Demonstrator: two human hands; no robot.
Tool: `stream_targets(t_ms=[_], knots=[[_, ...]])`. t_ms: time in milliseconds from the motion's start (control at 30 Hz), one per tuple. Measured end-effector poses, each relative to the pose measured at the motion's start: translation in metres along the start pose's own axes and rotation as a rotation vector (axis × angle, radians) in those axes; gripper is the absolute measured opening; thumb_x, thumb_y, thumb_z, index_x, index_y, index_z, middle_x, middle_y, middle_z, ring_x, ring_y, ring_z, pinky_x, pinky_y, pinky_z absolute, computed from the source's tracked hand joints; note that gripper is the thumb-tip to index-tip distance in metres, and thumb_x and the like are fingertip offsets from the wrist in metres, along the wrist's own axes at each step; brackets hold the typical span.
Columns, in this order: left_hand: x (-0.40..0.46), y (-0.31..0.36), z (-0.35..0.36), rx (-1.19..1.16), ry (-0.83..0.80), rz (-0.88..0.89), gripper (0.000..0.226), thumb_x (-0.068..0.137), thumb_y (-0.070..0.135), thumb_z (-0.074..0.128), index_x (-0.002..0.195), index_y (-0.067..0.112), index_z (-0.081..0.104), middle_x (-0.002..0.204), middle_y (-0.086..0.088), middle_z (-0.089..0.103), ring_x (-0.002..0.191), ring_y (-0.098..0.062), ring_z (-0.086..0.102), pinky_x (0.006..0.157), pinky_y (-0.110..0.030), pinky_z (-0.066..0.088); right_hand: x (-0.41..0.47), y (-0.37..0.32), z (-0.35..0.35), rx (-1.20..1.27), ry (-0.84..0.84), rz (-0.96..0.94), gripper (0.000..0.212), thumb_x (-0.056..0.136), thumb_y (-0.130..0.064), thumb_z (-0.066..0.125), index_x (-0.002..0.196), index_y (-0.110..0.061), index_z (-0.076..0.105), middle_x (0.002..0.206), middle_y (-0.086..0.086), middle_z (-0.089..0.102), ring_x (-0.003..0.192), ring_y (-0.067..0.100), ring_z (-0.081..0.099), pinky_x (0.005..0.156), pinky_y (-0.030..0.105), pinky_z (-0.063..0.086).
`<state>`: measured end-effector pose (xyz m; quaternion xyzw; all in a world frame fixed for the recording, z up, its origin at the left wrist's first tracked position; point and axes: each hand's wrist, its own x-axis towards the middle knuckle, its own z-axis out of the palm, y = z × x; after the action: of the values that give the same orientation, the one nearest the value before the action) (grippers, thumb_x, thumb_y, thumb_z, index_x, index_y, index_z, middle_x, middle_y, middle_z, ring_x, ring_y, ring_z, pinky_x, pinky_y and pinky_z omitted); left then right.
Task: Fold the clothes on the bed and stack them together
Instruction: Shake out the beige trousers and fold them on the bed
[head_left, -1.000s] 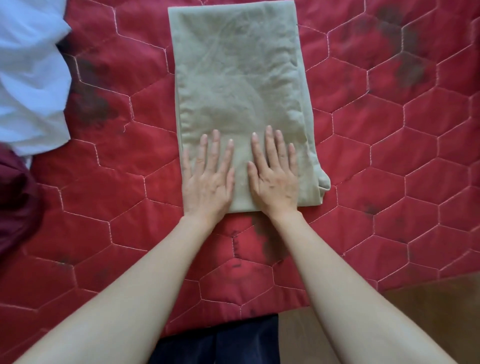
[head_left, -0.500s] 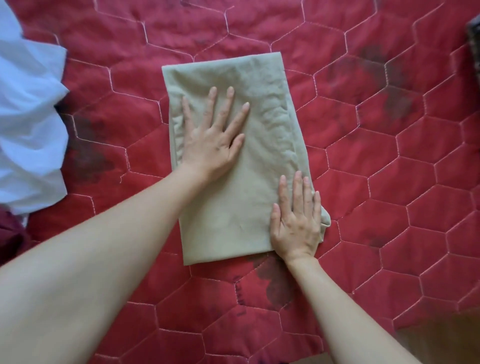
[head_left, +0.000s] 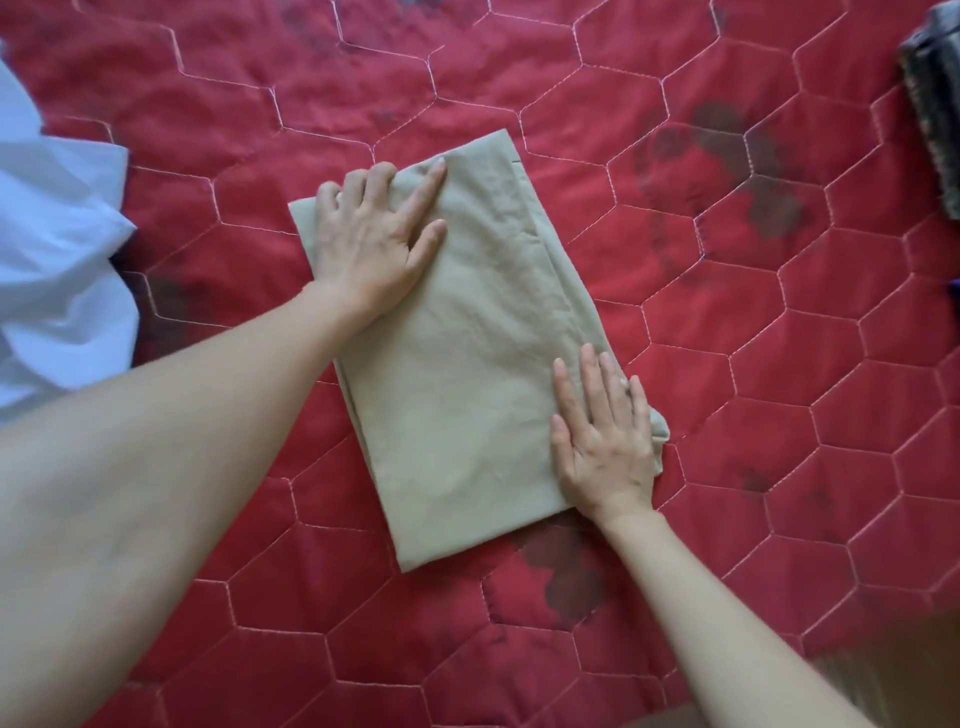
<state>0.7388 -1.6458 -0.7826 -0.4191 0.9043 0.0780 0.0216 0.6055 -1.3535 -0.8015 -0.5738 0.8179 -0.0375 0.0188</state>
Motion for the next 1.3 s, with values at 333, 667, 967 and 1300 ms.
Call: stream_targets(t_ms=[333,667,967,1300], knots=[[-0.205,0.055,0.024,-0.147,-0.022,-0.692,0.058,0.101,0.042,0.027,0.154,0.025,0.011,0.157,-0.022,0.018,0.141,-0.036,0.025,0.107,-0.05,0.025,0.069,0.028,-0.03,-0.055,-0.252,0.185,0.051,0.105,-0.041,0.022,0.153,-0.026,0.022,0.162,0.009,0.008,0.15,0.023,0.002,0.118,0.056,-0.002],[-0.258,0.109,0.01,-0.176,-0.148,-0.724,0.064,0.096,0.035,0.039,0.153,0.013,0.02,0.159,-0.023,0.009,0.144,-0.038,0.018,0.113,-0.052,0.02,-0.017,-0.107,-0.034,0.222,-0.093,0.17,0.053,0.101,-0.033,0.03,0.151,-0.016,0.027,0.159,0.015,0.019,0.148,0.028,0.015,0.118,0.053,0.007],[-0.26,0.057,0.036,-0.03,-0.108,0.023,0.06,0.098,0.039,0.024,0.154,0.02,0.014,0.161,-0.011,0.009,0.149,-0.026,0.006,0.119,-0.052,0.004,-0.069,-0.077,-0.012,0.074,-0.216,0.155,0.055,0.101,-0.042,0.026,0.153,-0.026,0.021,0.161,0.007,0.016,0.148,0.025,0.014,0.119,0.048,0.002],[-0.224,0.092,0.025,0.009,-0.112,0.332,0.059,0.098,0.038,0.027,0.151,0.015,0.025,0.158,-0.008,0.024,0.147,-0.029,0.019,0.117,-0.051,0.006,-0.082,-0.004,-0.02,0.044,-0.219,0.419,0.062,0.099,-0.046,0.017,0.154,-0.019,0.011,0.162,0.01,0.01,0.149,0.024,0.007,0.12,0.048,0.006]])
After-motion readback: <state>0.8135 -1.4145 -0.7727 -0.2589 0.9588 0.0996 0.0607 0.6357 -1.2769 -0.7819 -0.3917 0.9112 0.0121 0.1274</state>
